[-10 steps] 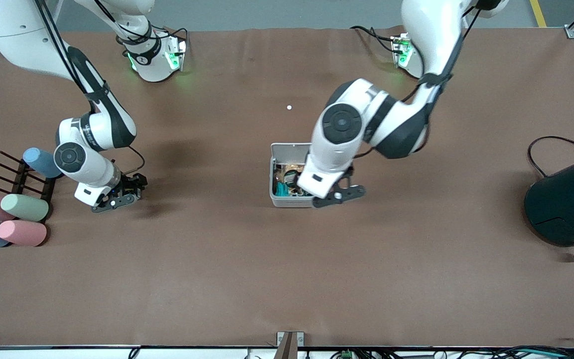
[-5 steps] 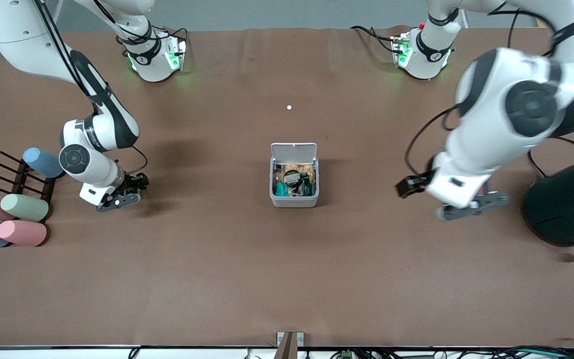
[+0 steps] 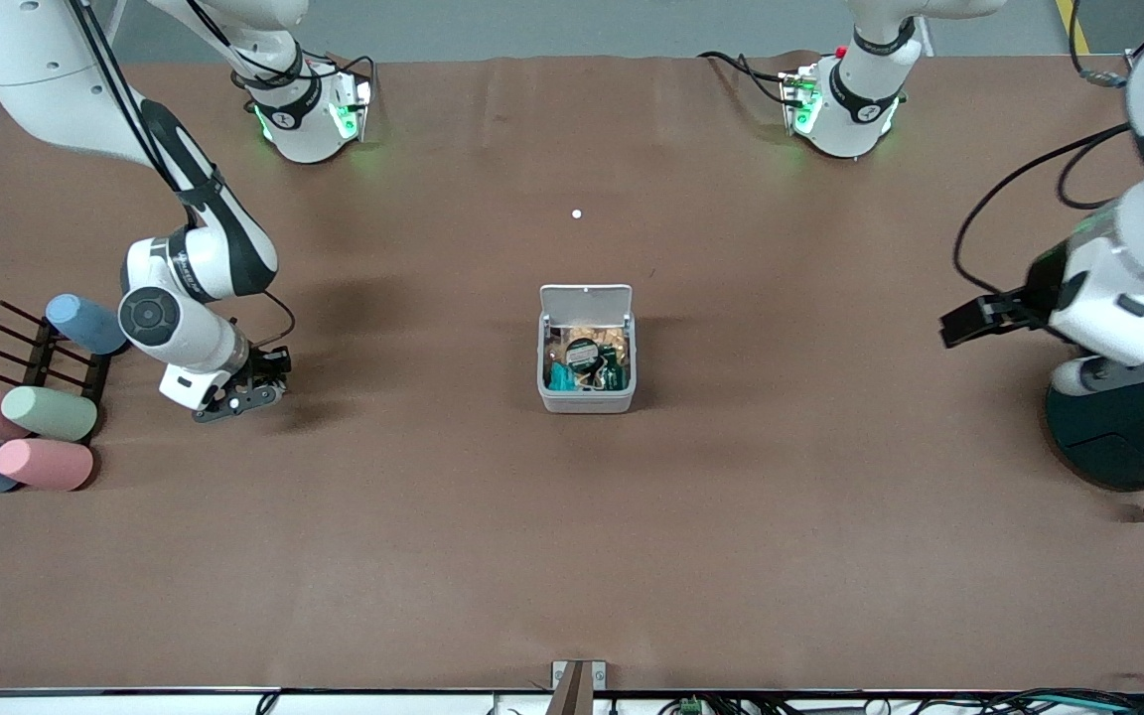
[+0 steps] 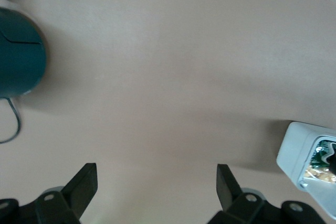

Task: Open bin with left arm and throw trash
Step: 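Carry the black packet over the bin and open the right gripper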

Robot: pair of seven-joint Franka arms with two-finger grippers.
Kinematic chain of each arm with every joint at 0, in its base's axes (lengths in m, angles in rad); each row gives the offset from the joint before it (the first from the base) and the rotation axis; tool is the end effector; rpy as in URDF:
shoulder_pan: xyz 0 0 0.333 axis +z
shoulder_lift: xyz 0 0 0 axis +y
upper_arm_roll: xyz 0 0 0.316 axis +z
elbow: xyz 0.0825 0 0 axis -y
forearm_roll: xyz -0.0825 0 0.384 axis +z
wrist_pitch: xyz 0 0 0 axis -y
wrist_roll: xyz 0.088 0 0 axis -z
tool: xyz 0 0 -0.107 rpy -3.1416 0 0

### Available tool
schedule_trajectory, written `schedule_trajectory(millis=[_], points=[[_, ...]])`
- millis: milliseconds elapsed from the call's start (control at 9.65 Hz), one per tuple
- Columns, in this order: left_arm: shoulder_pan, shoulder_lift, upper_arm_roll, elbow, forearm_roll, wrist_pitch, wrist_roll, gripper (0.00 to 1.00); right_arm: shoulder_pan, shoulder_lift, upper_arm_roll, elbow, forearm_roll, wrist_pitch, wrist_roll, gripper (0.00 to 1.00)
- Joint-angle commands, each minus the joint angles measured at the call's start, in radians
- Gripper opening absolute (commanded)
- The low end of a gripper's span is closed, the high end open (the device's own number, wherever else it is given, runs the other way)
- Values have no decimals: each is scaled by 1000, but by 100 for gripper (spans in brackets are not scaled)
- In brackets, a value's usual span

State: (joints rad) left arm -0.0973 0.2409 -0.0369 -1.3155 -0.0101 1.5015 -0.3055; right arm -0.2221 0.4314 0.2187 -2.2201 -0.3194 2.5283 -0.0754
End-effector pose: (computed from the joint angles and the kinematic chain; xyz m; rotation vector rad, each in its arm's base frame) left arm 0.6149 -0.0812 0.5966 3.1222 0.2687 -0.0902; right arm 0.5361 0.0055 0.1742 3.0229 0.5016 -0.1596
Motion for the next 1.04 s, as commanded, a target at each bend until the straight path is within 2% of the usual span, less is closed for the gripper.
schedule_trajectory(millis=[0, 104, 207, 311, 518, 622, 933], points=[[51, -61, -11, -40, -5, -12, 72, 100, -8, -14, 30, -12, -10, 3, 25, 43], [54, -89, -11, -54, -5, -32, 72, 100, -6, -25, 37, -10, 14, -2, 25, 43], [51, -136, -11, -92, -4, -37, 72, 100, -11, -36, 80, -10, 70, -6, 25, 43], [54, -178, -11, -131, -4, -37, 74, 100, -8, -43, 111, 8, 159, -31, 25, 43], [70, -215, -14, -149, -4, -38, 86, 100, 7, -43, 195, 77, 343, -69, 44, 43], [82, -221, -29, -151, -4, -40, 104, 100, 38, -45, 223, 104, 400, -72, 128, 43], [122, -279, -70, -168, -5, -66, 114, 100, 169, -43, 246, 212, 407, -71, 421, 43]])
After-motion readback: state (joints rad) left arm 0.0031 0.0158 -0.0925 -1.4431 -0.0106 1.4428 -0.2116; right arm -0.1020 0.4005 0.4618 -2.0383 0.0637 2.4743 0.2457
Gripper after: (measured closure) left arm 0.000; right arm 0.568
